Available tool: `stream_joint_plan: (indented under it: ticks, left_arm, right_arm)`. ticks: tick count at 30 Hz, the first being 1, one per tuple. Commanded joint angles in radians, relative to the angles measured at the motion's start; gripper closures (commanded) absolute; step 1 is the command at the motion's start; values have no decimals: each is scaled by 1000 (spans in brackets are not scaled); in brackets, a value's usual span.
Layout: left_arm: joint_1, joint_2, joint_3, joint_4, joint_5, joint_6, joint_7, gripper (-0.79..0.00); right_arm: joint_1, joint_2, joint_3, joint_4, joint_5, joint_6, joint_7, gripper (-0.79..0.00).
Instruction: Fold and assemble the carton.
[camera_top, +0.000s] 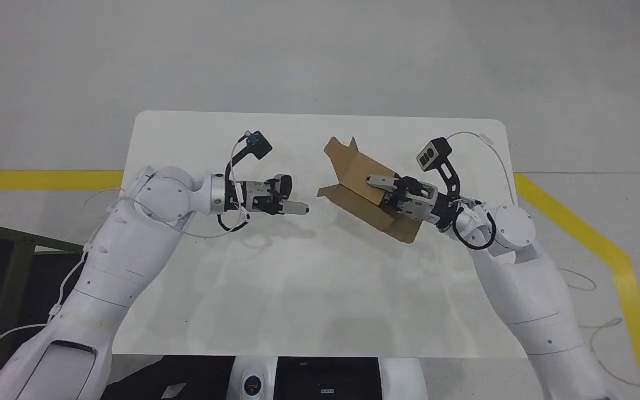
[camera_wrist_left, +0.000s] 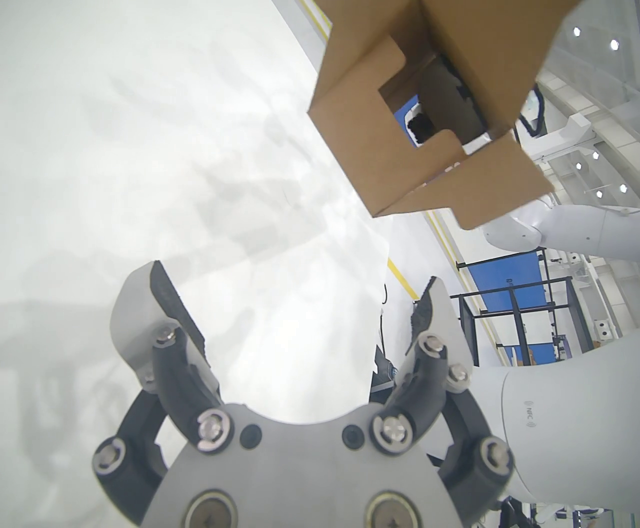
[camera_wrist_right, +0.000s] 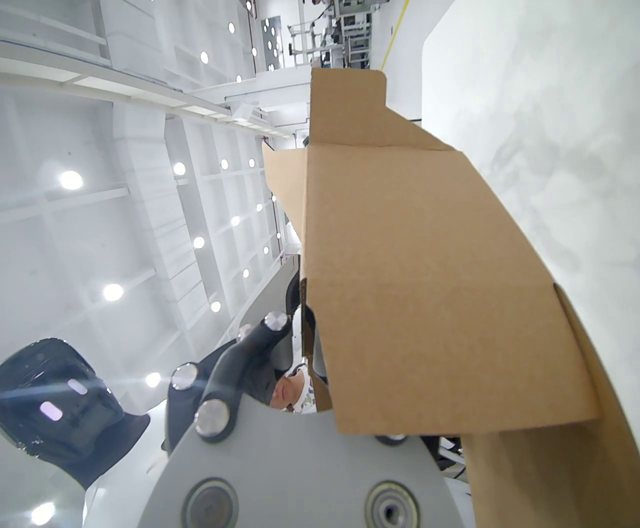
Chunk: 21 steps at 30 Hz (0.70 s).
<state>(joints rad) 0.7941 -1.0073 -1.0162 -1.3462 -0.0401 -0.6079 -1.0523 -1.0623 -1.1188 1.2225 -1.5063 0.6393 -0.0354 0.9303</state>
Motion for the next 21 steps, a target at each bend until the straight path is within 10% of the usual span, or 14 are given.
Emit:
stream_joint_plan:
  ticks: [1,21]
  left_arm:
    - [-2,-1,2,-10,-4,1,1,-785]
    - [-42,-14,36,31,-18,9,23,-785]
  right_arm:
    - [-8,0,0,-9,-20,8,-30,0]
    - [-30,-4,-30,-89,-77,24,-40,0]
